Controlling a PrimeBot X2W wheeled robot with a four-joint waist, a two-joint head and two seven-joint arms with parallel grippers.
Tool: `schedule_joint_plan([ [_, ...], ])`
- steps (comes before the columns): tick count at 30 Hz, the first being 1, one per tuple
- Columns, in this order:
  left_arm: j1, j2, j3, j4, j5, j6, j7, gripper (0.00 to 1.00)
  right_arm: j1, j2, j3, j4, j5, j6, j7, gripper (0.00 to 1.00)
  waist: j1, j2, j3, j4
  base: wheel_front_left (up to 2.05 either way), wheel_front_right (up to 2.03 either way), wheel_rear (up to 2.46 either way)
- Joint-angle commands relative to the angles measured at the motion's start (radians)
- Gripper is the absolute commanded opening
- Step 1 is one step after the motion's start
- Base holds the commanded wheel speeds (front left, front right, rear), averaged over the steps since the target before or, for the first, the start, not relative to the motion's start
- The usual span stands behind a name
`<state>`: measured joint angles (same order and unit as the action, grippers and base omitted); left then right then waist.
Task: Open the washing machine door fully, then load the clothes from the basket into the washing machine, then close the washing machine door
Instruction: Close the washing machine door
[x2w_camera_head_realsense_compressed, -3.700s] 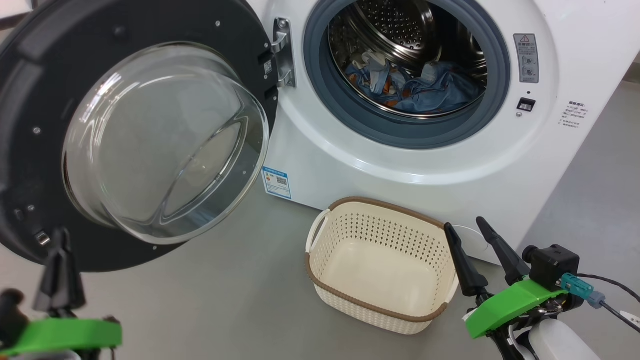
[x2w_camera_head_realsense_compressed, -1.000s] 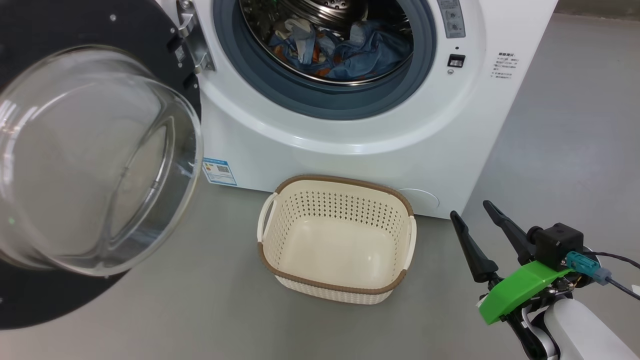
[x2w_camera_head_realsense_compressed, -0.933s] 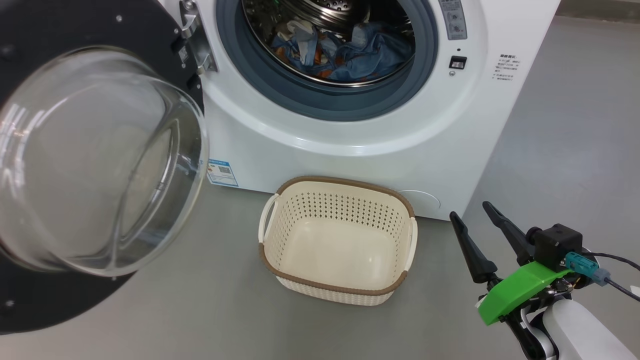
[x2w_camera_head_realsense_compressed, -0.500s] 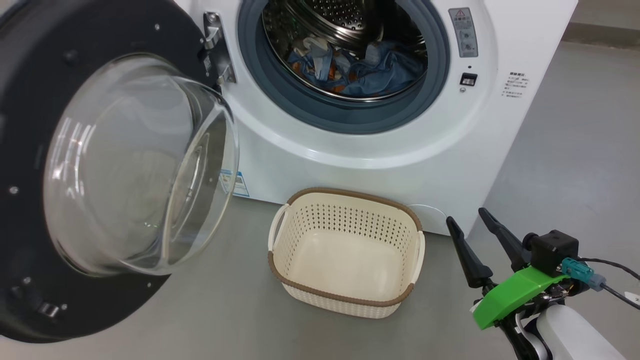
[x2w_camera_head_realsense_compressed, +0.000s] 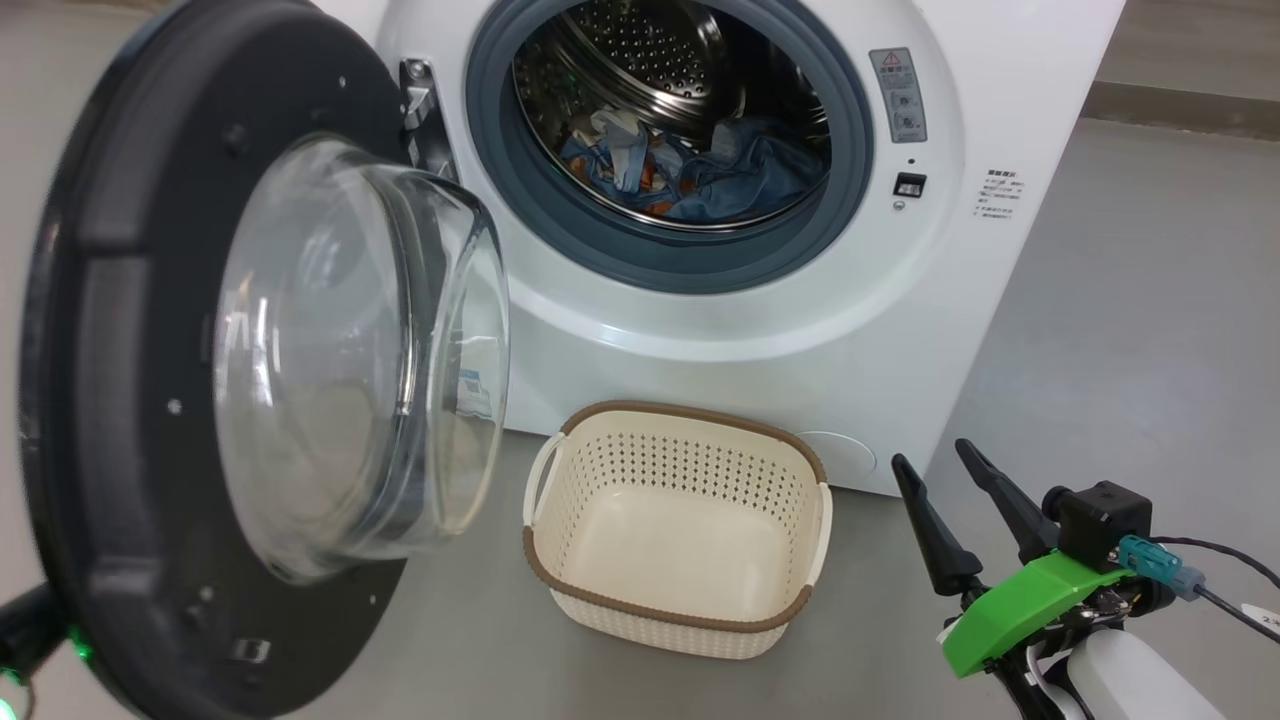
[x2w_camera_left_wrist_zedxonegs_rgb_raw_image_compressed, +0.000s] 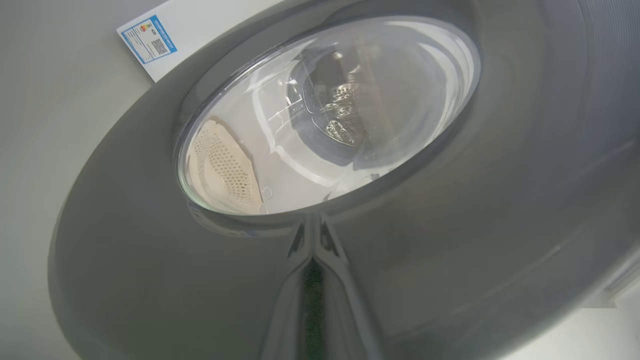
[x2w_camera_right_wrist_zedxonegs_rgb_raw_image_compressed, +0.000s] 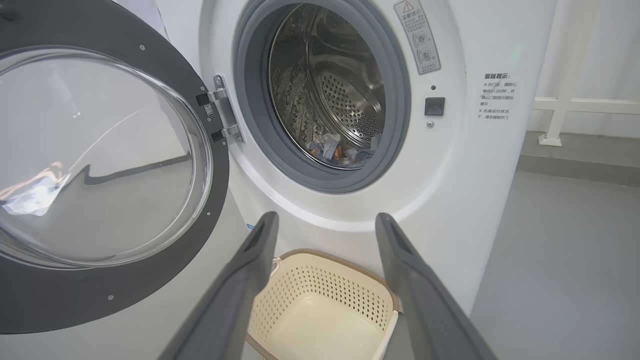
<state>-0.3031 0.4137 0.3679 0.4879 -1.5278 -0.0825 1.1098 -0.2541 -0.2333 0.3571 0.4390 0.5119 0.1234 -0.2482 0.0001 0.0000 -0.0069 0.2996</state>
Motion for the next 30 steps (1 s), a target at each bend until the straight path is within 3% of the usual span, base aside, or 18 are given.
schedule_joint_plan([
  [1,0.004,0.017,0.009,-0.079,-0.014,0.013,0.03,0.0,-0.006,-0.001,0.018,-0.017,0.019,0.007,-0.013,1.0,-0.0001,0.0,-0.004,-0.007,0.0,0.0,0.0],
  [14,0.115,-0.113,-0.064,-0.406,-0.019,0.104,0.056,0.0,-0.002,0.02,0.0,-0.037,0.011,0.007,-0.013,1.0,-0.0001,0.0,0.003,-0.097,0.0,0.0,0.0],
  [23,0.13,-0.173,-0.098,-0.502,-0.016,0.126,0.043,0.0,-0.006,0.036,-0.023,-0.054,-0.006,0.007,-0.013,1.0,-0.0001,0.0,0.034,-0.225,0.0,0.0,0.0],
  [30,0.108,-0.197,-0.093,-0.5,0.023,0.112,-0.026,0.0,-0.008,0.05,-0.029,-0.06,-0.014,0.007,-0.013,1.0,-0.0001,0.0,0.047,-0.33,0.0,0.0,0.0],
])
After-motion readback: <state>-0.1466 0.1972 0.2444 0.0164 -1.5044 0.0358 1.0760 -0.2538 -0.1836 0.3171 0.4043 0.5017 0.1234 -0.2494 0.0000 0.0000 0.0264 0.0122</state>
